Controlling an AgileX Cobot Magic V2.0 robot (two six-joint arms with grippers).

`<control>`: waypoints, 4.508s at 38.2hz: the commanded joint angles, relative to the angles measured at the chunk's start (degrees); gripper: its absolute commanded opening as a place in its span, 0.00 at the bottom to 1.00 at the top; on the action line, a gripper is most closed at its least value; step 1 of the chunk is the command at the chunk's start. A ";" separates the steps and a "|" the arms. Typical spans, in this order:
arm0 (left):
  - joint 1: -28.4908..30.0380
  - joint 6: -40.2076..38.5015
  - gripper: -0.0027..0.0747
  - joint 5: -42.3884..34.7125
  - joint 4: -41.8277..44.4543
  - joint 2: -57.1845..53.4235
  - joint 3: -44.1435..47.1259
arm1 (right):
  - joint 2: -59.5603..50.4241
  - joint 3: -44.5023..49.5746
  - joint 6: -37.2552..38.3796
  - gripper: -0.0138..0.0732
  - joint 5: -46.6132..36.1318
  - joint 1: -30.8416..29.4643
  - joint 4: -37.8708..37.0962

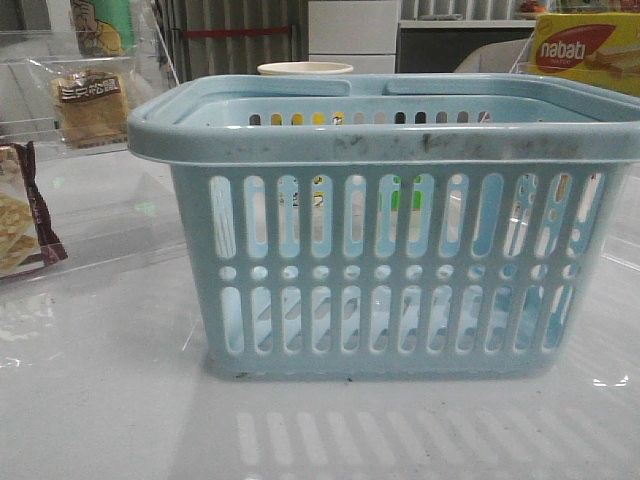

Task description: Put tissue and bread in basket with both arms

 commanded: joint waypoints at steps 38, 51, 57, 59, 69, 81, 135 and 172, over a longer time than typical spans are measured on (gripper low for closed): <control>0.00 -0.19 0.15 -8.49 -0.59 -0.97 -0.11 | -0.96 0.02 -0.04 0.22 -8.18 -0.12 0.16; 0.00 -0.43 0.15 -1.75 -0.59 -0.60 -14.69 | -0.42 -14.70 -0.09 0.22 -1.41 -0.12 -3.32; 0.00 -0.43 0.15 6.53 -0.59 2.62 -26.04 | 3.44 -25.50 -0.09 0.22 5.02 -0.12 -5.44; 0.00 -0.43 0.15 8.92 -0.59 4.79 -29.48 | 5.42 -28.69 -0.09 0.22 7.18 -0.12 -5.44; 0.00 -0.43 0.15 26.02 -0.59 16.57 -42.80 | 17.35 -41.22 -0.09 0.22 20.74 -0.12 -5.50; 0.00 -0.43 0.15 33.11 -0.59 24.63 -40.04 | 26.33 -41.43 -0.09 0.22 29.24 -0.12 -5.50; 0.00 -0.43 0.53 33.96 0.00 28.57 -35.60 | 81.14 -69.63 0.63 0.83 31.12 -11.99 -5.63; 0.00 -0.43 0.19 33.96 0.00 28.57 -35.60 | 101.71 -84.32 -0.20 0.39 20.83 -11.99 -10.11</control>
